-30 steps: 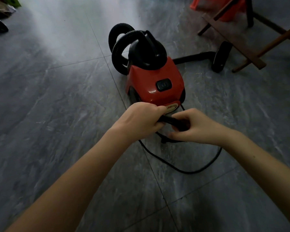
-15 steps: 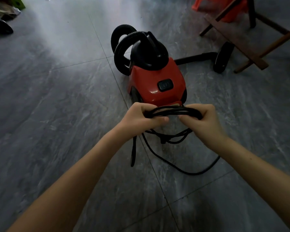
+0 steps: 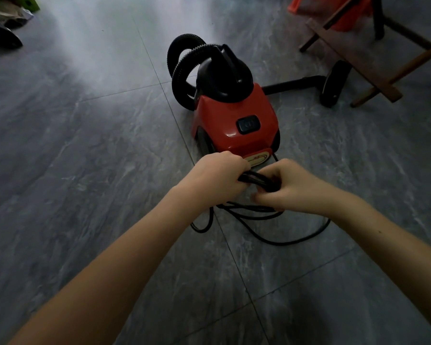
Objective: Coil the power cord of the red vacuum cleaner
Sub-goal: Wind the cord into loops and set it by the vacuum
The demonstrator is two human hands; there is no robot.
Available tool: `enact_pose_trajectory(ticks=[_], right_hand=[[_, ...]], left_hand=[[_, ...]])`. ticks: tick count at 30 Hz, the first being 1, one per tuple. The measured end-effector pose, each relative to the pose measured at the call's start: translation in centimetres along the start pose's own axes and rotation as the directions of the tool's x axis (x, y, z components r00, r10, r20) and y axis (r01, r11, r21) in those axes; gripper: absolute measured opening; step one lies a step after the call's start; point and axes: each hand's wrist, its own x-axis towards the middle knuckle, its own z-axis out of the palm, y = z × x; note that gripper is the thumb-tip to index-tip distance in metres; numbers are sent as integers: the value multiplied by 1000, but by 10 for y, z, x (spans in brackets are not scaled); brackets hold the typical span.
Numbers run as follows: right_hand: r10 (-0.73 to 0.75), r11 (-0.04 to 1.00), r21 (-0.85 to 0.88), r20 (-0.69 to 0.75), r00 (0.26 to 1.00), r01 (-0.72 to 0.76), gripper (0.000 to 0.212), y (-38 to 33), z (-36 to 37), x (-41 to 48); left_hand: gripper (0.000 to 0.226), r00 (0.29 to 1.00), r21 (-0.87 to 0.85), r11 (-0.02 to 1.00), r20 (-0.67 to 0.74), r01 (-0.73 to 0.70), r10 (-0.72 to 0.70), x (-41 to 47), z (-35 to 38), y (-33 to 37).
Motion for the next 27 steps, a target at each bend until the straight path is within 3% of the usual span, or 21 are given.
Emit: enact_pose_trajectory(ticks=[2, 8, 12, 15, 21, 23, 27], right_hand=[[27, 999, 22, -10, 1000, -27, 31, 0, 6, 2], [-25, 986, 155, -209, 978, 59, 21, 5, 7, 1], [-8, 975, 206, -329, 944, 80, 33, 11, -5, -2], [-10, 961, 250, -388, 922, 116, 46, 12, -11, -4], [11, 912, 372, -437, 900, 170, 41, 16, -11, -2], [7, 920, 357, -429, 903, 163, 42, 20, -12, -3], [41, 980, 197, -315, 948, 23, 35, 29, -19, -4]], left_hand=[[20, 1000, -4, 1000, -19, -12, 12, 1, 3, -1], [24, 994, -379, 925, -102, -14, -27, -3, 17, -18], [18, 998, -521, 854, -66, -16, -21, -14, 27, -41], [30, 999, -611, 791, -46, -35, 9, -21, 27, -48], [8, 1000, -700, 714, -4, -11, 12, -11, 21, -44], [11, 1000, -723, 690, 22, 6, 14, -9, 16, -43], [19, 998, -579, 815, 70, 42, -2, -9, 16, -42]])
